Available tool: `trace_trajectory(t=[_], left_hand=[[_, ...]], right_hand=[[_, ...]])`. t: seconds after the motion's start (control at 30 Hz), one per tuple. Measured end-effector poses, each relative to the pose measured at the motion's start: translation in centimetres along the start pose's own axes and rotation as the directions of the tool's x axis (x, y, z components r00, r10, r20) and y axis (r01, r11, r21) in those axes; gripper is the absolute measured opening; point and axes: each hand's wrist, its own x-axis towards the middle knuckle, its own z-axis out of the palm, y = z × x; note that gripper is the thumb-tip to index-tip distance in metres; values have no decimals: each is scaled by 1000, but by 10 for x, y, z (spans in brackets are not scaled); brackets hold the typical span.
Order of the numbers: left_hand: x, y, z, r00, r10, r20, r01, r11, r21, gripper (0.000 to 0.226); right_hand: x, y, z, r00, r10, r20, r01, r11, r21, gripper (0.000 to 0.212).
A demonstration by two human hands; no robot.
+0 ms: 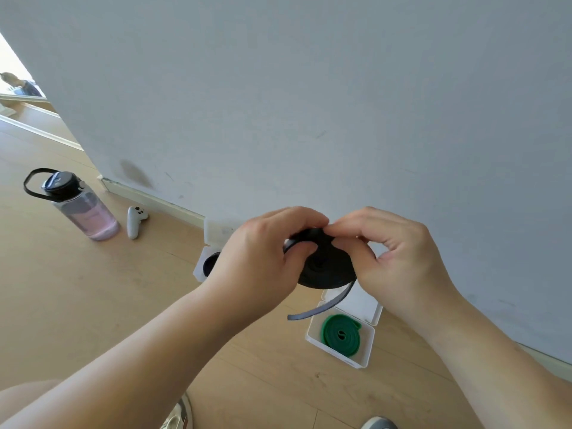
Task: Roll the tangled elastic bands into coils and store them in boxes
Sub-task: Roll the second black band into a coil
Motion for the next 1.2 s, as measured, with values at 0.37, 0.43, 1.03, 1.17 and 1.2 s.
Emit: trace_trajectory(t=[0.37,0.43,1.03,1.17,1.2], left_hand=[[7,2,-7,926,-357,-120,287,876,-388,30],[8,2,-7,927,-358,-116,288,874,-391,31],[1,6,3,997,-65,-28,63,997,-54,36],[5,8,-5,971,-230,-72,205,944,-258,33],[6,7,-7,961,-262,-85,222,921,-321,32]], right_hand=[[9,-2,-14,927,375,-25,-345,874,342,32],[10,-1,-14,924,382,-26,-351,872,340,33],[2,1,-7,999,27,-33,-26,999,36,31],[4,1,-14,968,242,-69,-223,952,211,32],[4,1,-15,960,270,-72,-245,938,243,33]])
